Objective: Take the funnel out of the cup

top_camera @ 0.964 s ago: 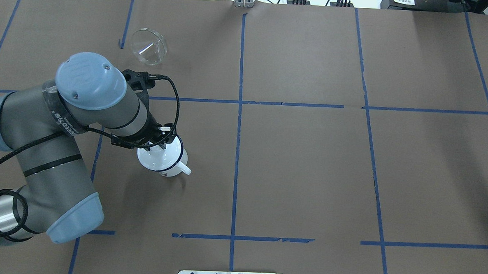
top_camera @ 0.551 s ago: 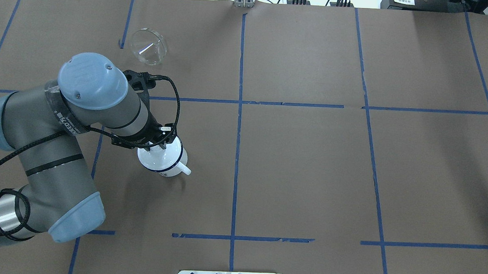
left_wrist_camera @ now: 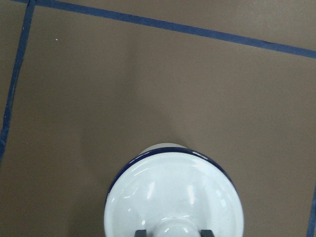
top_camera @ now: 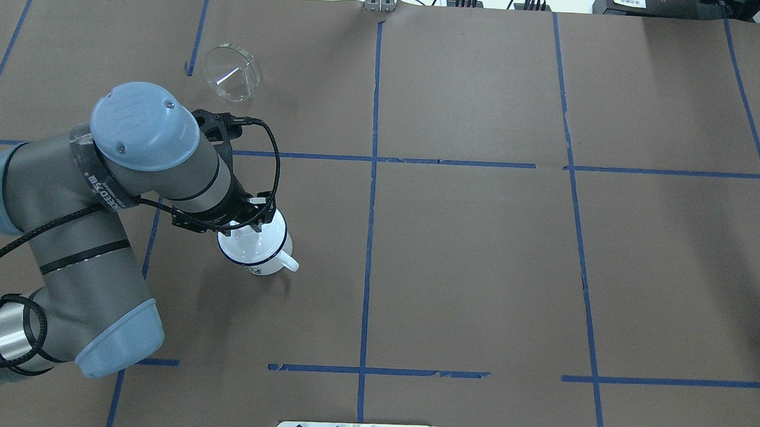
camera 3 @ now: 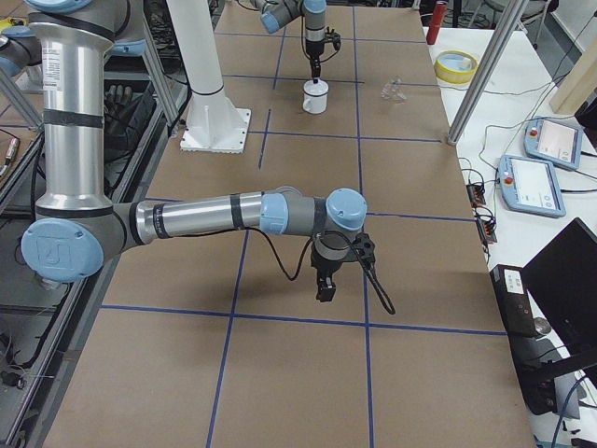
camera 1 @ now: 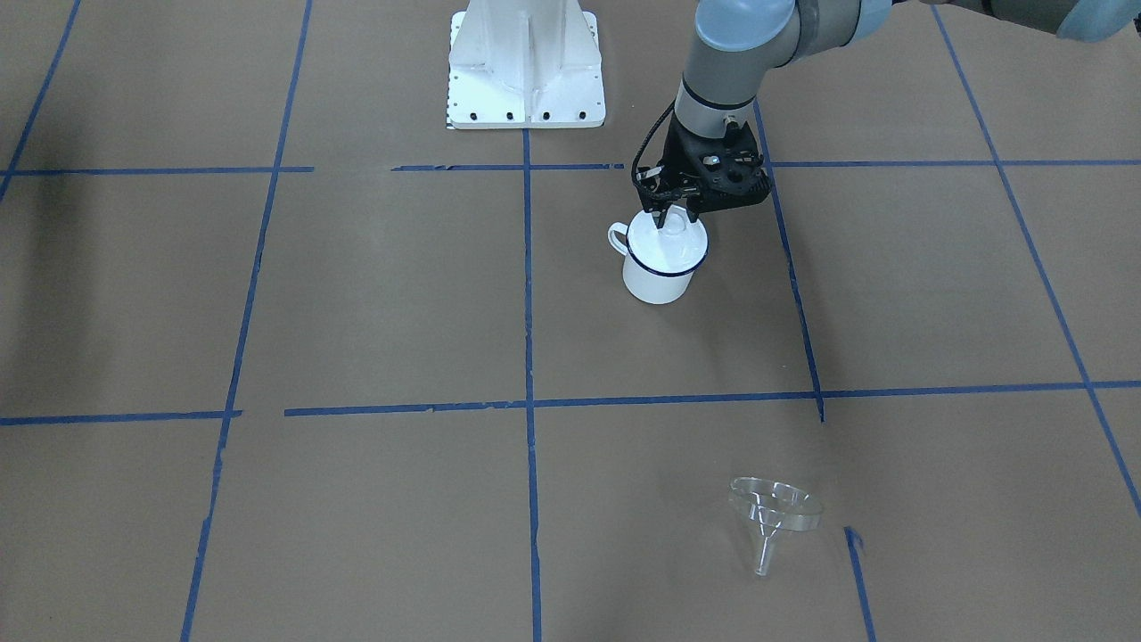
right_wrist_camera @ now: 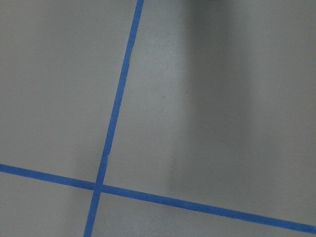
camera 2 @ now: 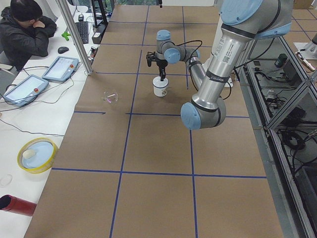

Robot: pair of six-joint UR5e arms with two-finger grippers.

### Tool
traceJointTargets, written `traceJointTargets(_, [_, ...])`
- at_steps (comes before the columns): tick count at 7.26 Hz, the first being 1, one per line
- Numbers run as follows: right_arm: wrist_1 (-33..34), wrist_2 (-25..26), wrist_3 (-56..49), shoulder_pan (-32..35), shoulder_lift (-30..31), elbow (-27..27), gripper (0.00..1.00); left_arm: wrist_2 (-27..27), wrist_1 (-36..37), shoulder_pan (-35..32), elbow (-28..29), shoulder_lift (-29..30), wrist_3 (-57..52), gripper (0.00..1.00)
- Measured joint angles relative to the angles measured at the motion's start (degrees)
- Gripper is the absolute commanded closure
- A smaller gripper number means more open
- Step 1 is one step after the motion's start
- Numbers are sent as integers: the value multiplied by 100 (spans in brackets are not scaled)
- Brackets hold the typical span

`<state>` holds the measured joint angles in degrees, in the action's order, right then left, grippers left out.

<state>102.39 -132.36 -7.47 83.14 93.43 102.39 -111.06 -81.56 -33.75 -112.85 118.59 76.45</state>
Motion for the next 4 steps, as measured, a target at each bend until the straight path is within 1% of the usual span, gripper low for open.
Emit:
traceJointTargets(3, [0, 0, 0, 0, 0, -2, 0, 19, 0, -48, -75, -33, -96, 0])
traceJointTargets(4, [0, 0, 0, 0, 0, -4, 0, 9, -5, -202, -153, -79, -389, 0])
